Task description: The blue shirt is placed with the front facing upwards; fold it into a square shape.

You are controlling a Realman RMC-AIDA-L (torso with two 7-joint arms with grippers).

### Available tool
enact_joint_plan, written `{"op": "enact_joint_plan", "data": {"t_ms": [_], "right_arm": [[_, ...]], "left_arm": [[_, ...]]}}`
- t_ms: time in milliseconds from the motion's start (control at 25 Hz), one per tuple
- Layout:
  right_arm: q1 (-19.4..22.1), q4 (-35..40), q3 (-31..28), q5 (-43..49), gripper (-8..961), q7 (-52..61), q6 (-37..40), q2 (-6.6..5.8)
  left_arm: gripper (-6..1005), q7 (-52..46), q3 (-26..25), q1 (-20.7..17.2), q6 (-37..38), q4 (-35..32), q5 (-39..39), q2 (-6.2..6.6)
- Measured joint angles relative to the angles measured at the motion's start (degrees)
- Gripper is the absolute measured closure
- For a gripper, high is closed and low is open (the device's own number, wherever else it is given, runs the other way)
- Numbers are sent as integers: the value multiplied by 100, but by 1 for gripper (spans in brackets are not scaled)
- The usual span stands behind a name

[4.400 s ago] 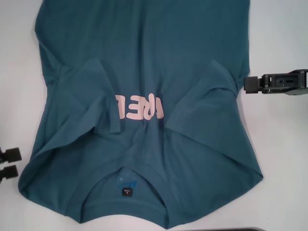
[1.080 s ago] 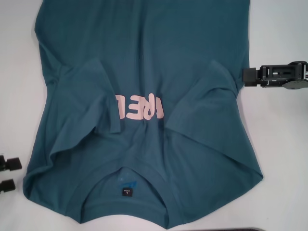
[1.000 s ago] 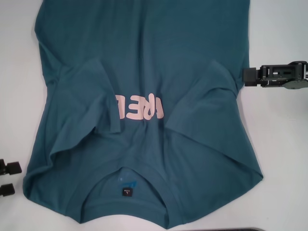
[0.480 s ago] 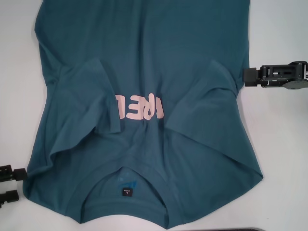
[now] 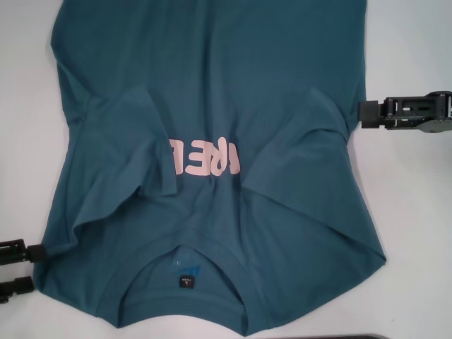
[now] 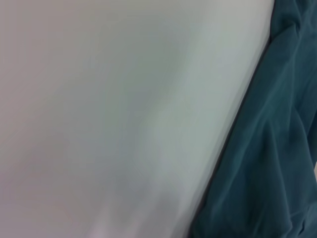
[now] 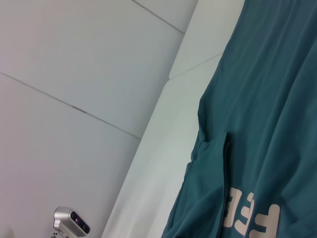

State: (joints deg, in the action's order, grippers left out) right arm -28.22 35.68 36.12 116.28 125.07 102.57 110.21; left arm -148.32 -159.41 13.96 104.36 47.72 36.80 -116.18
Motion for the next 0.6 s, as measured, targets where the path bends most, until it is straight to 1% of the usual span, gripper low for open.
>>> {"op": "enact_joint_plan", "data": {"t_ms": [280,600], "right_arm": [[1,0,-41,2,221,0,0,0],[-1,0,-45,8,221,0,0,0]], "left_arm": [[265,-13,7,79,-82,-24,-110,-19],[267,-47,9,241,-148,0,-158,-108]]}}
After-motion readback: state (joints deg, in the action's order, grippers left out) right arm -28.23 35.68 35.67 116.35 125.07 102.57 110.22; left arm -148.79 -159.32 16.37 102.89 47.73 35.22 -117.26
